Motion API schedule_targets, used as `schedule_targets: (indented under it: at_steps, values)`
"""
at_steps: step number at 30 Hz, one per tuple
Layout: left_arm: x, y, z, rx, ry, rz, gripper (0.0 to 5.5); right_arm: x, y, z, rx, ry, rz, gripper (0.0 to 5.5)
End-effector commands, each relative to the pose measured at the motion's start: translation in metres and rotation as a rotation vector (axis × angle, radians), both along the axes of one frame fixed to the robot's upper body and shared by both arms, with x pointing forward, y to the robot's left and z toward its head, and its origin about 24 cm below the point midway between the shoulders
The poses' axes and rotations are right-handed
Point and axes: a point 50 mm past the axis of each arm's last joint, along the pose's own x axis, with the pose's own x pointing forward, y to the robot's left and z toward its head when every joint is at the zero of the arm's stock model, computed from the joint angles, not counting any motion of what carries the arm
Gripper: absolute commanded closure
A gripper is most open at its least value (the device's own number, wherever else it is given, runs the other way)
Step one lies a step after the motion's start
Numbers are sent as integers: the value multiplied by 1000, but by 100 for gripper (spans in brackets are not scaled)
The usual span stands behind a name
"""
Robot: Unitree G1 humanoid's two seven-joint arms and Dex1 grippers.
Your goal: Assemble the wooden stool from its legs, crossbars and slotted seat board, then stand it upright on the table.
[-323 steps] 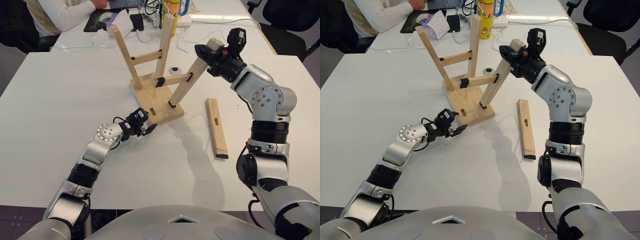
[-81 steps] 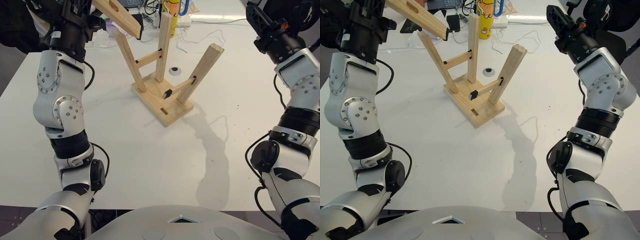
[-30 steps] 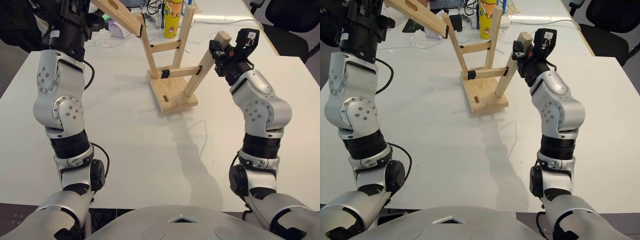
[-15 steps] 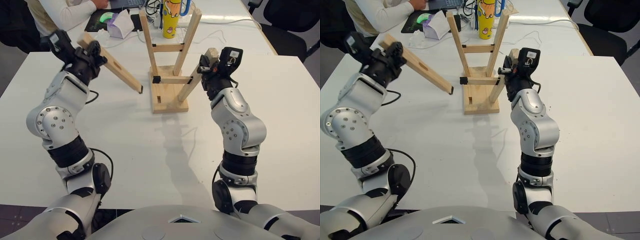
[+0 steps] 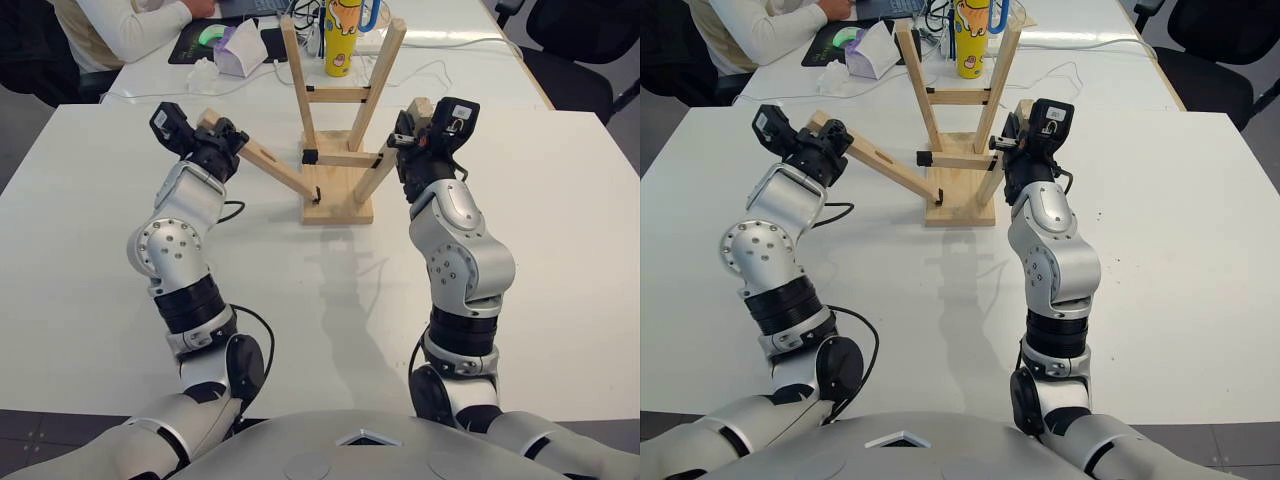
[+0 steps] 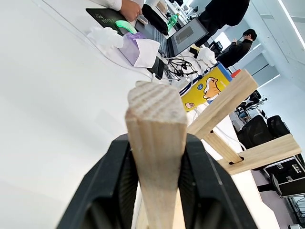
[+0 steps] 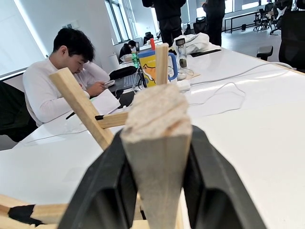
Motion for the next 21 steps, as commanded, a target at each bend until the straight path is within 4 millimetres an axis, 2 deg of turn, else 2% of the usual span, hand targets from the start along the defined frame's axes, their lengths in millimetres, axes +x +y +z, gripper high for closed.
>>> schedule_targets:
  at_steps: [1,5,11,17,21]
  values:
    - [-2,4,-9,147,13,10,447,-3,1,-21,4,104,-7,446]
    - [-5,9,-13,218,12,20,447,-4,-1,-21,7,103,-21,446]
    - [-9,2,-26,280,44,-19,447,-4,1,-21,5,104,-10,446]
    - [-7,-27,-13,445,-7,-174,447,-3,6,-21,-22,107,21,446]
    - [-6,-32,-9,457,-3,-182,447,-4,7,-21,-27,103,18,446]
